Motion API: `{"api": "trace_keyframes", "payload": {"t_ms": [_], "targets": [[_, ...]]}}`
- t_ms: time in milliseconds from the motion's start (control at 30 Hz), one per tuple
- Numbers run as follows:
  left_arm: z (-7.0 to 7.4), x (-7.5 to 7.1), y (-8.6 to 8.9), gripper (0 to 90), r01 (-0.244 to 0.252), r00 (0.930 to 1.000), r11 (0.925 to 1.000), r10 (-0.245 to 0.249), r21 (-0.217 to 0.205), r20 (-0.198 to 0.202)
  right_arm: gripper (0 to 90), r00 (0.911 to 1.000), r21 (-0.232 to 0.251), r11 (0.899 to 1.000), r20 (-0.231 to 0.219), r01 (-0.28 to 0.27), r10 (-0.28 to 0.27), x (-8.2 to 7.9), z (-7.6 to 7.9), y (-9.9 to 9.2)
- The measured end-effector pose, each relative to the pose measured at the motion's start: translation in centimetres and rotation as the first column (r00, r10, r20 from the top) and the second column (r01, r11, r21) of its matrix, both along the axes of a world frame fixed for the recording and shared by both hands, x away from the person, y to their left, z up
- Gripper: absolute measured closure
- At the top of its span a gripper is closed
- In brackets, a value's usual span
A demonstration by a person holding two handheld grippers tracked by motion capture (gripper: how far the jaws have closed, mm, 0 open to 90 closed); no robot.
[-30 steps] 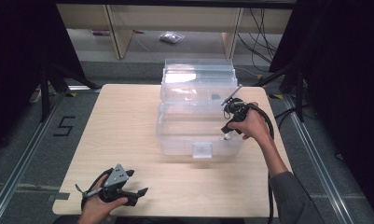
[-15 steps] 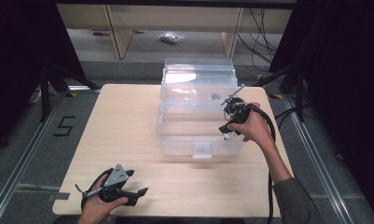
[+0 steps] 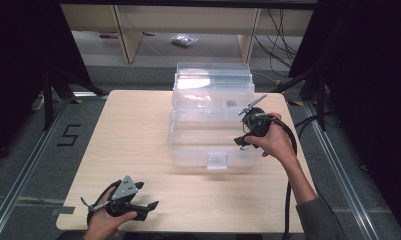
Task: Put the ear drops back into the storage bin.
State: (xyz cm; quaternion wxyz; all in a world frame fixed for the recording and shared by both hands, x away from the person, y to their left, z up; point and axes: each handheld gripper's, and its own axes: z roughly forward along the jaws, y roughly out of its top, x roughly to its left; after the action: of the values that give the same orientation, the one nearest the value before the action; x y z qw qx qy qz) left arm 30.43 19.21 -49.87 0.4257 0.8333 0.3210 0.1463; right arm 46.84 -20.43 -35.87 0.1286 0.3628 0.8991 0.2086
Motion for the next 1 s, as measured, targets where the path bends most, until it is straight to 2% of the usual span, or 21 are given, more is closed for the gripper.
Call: {"api": "trace_keyframes", "payload": {"t_ms": [100,167,233,333,367,600,633,667,833,867,900,1000], "targets": [[-0.1,0.0,-0.1,16.8,-0.009,0.9999,0.9999,0.01,-0.014,0.006,26.9,1.0,0.015,1.0,0.001,0.005,-0.005,-0.4,0.0,-0.1],[-0.1,0.0,-0.1,16.8,-0.009,0.9999,0.9999,0.009,-0.014,0.006,26.5,0.9998,0.017,1.0,0.016,-0.012,0.012,-0.6,0.0,-0.2],[-0.1,0.0,-0.1,16.9,-0.01,0.9999,0.9998,0.01,-0.015,0.006,26.4,1.0,0.037,0.999,0.009,0.002,-0.002,-1.0,0.0,-0.2],[-0.1,0.0,-0.1,16.8,-0.01,0.9999,0.9999,0.01,-0.014,0.006,25.8,0.9992,0.039,0.999,0.037,-0.015,0.014,-1.3,0.0,-0.3],[-0.1,0.0,-0.1,16.9,-0.009,0.9999,0.9999,0.009,-0.014,0.006,25.3,0.9997,0.042,0.999,0.023,-0.006,0.005,-1.6,0.1,-0.3],[-0.1,-0.1,-0.1,16.8,-0.009,0.9999,0.9999,0.009,-0.009,0.004,25.2,0.9977,0.062,0.998,0.064,-0.026,0.022,-2.4,0.2,-0.6],[-0.1,0.0,-0.1,16.8,-0.009,1.0,0.9999,0.009,-0.008,0.004,25.2,0.9989,0.075,0.997,0.047,-0.011,0.007,-2.7,0.2,-0.6],[-0.1,0.0,-0.1,16.8,-0.01,0.9999,0.9999,0.01,-0.008,0.004,25.1,0.9978,0.065,0.998,0.063,-0.027,0.022,-2.8,0.2,-0.7],[-0.1,0.0,-0.1,16.8,-0.01,0.9999,0.9999,0.01,-0.012,0.006,25.0,0.9983,0.078,0.997,0.054,-0.028,0.024,-3.3,0.0,-0.6],[-0.1,-0.1,-0.1,16.8,-0.01,0.9999,0.9999,0.01,-0.008,0.005,25.0,0.9963,0.07,0.996,0.075,-0.049,0.044,-3.3,-0.1,-0.7],[-0.1,-0.1,-0.1,16.8,-0.01,0.9999,0.9999,0.01,-0.009,0.004,25.0,0.998,0.08,0.996,0.06,-0.024,0.02,-3.6,0.0,-0.6],[-0.1,0.0,-0.1,16.8,-0.011,0.9999,0.9998,0.011,-0.014,0.007,24.6,0.9958,0.08,0.995,0.079,-0.053,0.047,-3.8,-0.1,-0.6]]}}
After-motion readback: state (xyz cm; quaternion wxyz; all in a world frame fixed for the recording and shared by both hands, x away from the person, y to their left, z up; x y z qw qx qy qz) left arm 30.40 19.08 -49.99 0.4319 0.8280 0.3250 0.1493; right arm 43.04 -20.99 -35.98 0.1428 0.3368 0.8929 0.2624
